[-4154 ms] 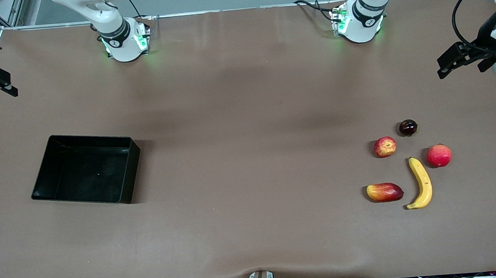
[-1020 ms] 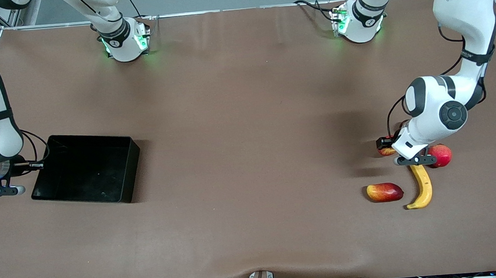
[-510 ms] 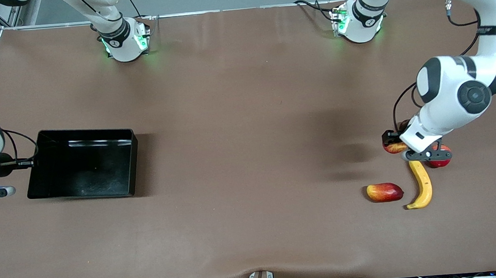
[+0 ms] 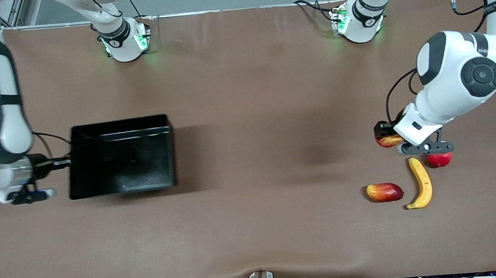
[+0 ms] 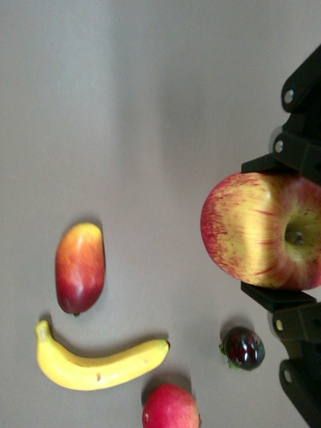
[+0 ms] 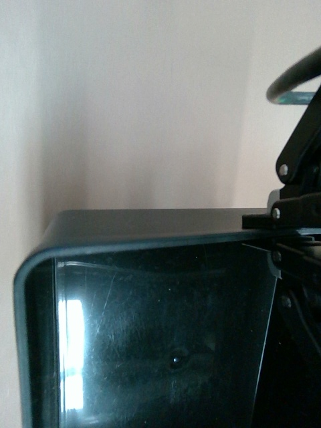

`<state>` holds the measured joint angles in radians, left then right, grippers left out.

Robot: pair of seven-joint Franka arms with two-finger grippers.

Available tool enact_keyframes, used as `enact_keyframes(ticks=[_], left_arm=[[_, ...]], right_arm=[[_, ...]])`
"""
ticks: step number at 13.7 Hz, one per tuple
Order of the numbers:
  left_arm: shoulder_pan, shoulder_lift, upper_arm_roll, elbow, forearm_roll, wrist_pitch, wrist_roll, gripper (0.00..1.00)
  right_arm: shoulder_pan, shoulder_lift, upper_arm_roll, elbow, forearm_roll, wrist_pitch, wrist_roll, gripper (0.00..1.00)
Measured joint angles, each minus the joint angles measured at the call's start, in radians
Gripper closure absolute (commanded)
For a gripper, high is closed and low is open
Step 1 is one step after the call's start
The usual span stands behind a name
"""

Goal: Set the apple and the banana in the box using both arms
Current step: 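Lift the apple with the left gripper while the right gripper drags the box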

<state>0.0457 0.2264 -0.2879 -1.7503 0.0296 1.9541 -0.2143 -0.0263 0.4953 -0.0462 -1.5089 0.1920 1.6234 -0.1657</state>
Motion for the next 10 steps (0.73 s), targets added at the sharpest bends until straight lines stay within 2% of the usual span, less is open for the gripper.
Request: enact_keyframes(ticks=[4,10], left_arm=[[-0.01,0.003,-0.085,0.037,0.0,-0.006,-0.155,1.0],[-0.131,0.084,-0.099,0.08,0.0,0.003,-0.345,1.0]], right_arm=[[0.202,-0.001,0.002,0.001,0.082,0.022,0.215,1.0],[0.459,0.032,0.004,-0.017,0.116,0.223,0.486,1.0]])
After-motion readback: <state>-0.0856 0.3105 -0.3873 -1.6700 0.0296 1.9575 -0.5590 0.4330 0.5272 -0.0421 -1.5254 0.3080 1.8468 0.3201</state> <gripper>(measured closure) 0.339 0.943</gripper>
